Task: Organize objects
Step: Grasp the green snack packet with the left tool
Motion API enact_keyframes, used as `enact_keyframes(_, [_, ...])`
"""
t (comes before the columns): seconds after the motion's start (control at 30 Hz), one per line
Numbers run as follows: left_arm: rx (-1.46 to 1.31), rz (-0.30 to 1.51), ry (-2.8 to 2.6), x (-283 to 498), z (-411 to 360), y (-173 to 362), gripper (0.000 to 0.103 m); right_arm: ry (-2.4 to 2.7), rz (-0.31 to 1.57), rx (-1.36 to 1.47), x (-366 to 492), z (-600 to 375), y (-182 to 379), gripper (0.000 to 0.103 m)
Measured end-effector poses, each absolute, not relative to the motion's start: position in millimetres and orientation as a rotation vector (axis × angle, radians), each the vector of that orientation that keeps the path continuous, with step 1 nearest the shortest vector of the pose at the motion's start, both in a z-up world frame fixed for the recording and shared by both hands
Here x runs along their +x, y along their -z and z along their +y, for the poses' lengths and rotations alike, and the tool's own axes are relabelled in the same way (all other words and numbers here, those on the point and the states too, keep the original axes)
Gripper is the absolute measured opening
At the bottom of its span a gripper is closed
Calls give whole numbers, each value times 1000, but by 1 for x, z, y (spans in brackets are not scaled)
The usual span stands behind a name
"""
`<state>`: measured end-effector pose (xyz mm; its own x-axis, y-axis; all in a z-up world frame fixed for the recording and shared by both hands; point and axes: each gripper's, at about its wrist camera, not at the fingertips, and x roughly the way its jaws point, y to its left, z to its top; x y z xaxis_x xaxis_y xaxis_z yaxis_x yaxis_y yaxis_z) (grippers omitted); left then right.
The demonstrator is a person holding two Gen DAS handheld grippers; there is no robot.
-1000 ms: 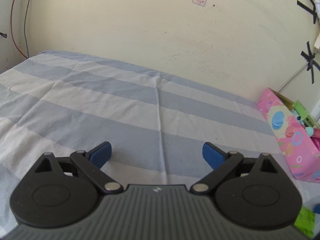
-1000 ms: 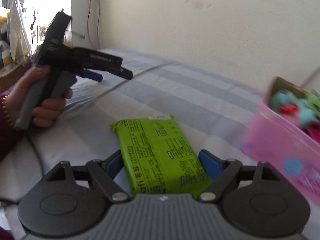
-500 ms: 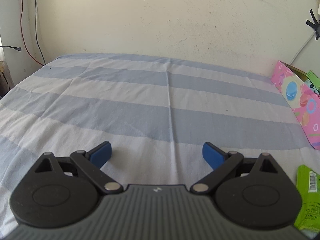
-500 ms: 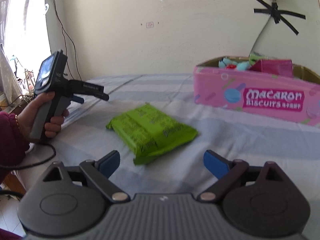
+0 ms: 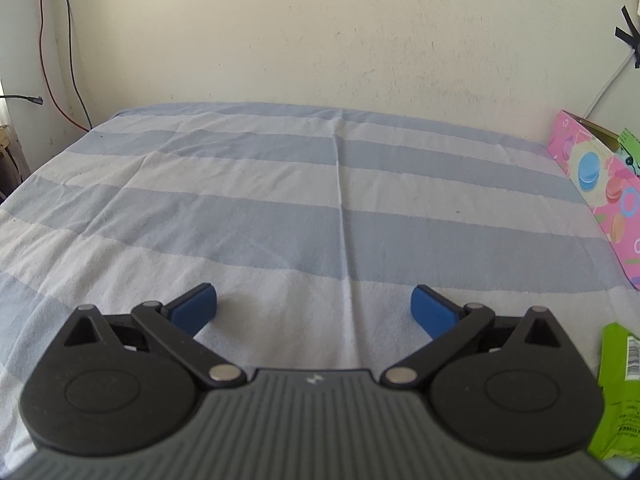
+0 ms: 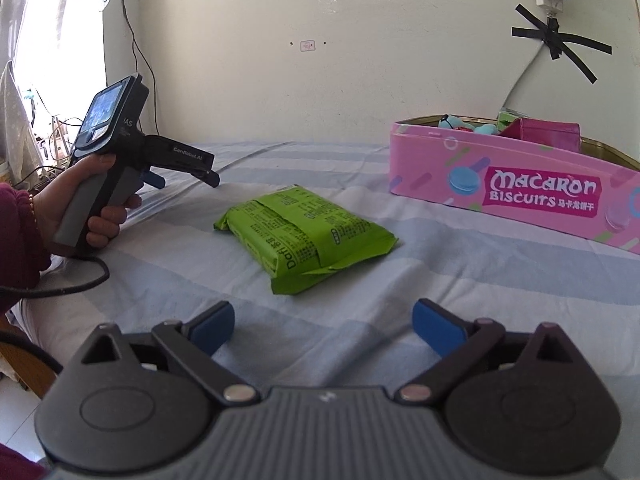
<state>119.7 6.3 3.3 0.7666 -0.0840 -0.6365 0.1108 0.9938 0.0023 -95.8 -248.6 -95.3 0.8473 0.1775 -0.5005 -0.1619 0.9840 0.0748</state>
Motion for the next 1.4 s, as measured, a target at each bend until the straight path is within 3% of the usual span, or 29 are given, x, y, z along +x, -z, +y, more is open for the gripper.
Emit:
enact_keyframes(0.93, [15,673,124,120,8,-5,103,-116,548,-7,-94,-247,99,103])
enact_keyframes(1.0, [3,653,169,112,8,-8,97,-120,551,8,-94,-249,97,103])
enact_keyframes(1.13, [-79,632,372,82,5,-15,96,-125,576,37,-91,-254,92,102])
enact_keyframes(1.23, [-110,609,543,62,-11,-27,92,-120,583,52,-89,-256,90,94])
enact_keyframes(1.4, [-42,641,709,46,-53,-28,68,-145,577,5,-86,-247,87,77])
